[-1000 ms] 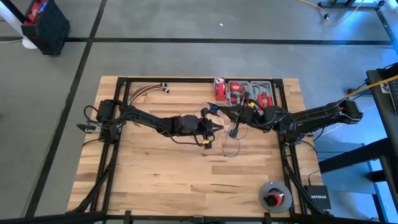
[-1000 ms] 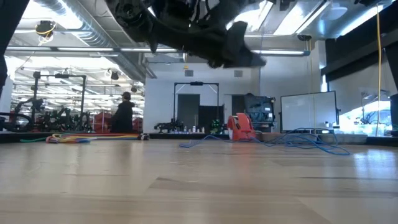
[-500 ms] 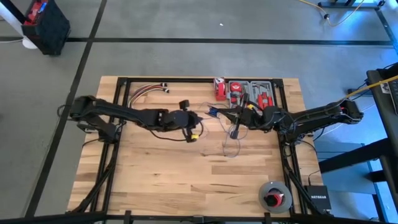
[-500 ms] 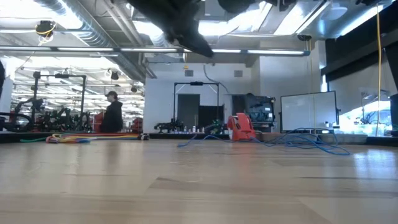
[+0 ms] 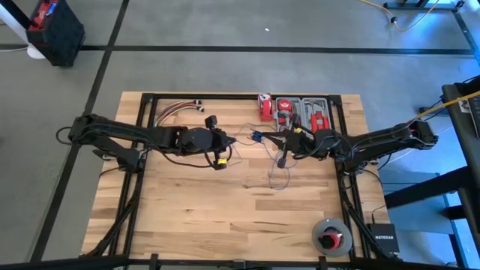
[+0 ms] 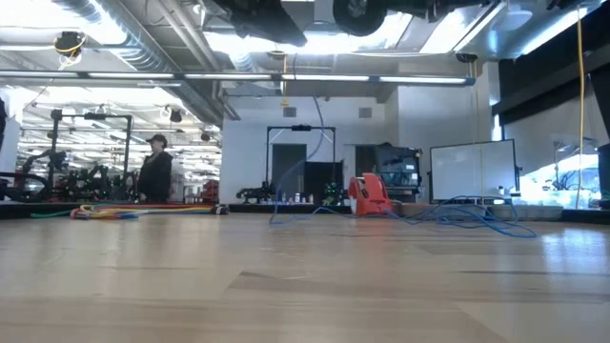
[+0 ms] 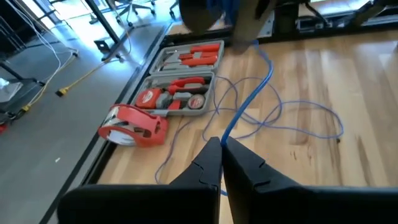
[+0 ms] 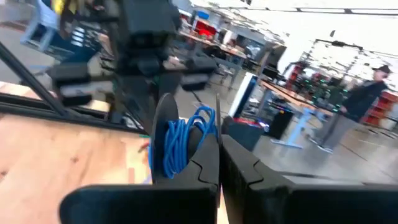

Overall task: Coil cords
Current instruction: Coil the blue wire on the black spool

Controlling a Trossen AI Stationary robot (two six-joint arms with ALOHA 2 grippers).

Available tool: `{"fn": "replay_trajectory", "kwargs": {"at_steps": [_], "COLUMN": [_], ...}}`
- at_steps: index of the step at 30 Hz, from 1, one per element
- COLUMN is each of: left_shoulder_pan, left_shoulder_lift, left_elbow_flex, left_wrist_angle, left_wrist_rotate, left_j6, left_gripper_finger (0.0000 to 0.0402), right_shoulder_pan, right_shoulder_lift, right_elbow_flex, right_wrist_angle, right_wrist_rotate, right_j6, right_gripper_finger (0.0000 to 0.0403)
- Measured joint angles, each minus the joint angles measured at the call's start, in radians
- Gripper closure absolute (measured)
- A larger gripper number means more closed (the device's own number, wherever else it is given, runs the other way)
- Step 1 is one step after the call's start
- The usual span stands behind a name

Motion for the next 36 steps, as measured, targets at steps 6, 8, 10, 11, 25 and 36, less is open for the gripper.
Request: {"fn": "replay_trajectory", "kwargs": {"at_steps": [6, 8, 10, 11, 25, 36], "left_shoulder_pan": [0.008, 0.017, 0.027, 0.031, -0.015, -0.077], "left_shoulder_lift": [-0.013, -0.013, -0.012, -0.014, -0.051, 0.035], "left_elbow_flex": [0.000, 0.000, -0.001, -0.001, -0.001, -0.001], "left_wrist_angle": [-0.017, -0.045, -0.060, -0.057, 0.096, 0.199], "left_wrist_rotate": [-0.004, -0.012, -0.038, -0.056, -0.061, -0.054], "left_j6": [-0.002, -0.007, -0.013, -0.017, -0.071, -0.060], "left_gripper_finger": [0.0401, 0.0401, 0.0401, 0.0401, 0.0402, 0.0401], "right_shoulder_pan": [0.000, 0.000, 0.000, 0.000, -0.009, -0.015], "right_shoulder_lift": [0.030, 0.030, 0.029, 0.029, 0.088, 0.171], "right_elbow_flex": [0.009, 0.019, 0.021, 0.021, 0.020, 0.020], "right_wrist_angle": [-0.004, -0.002, 0.001, -0.007, -0.131, -0.054], "right_wrist_rotate": [-0.002, -0.043, -0.091, -0.102, 0.100, 0.139], "right_j6": [-0.028, -0.027, -0.027, -0.027, -0.130, -0.162], "right_gripper_finger": [0.0400, 0.0400, 0.0400, 0.0400, 0.0400, 0.0400]}}
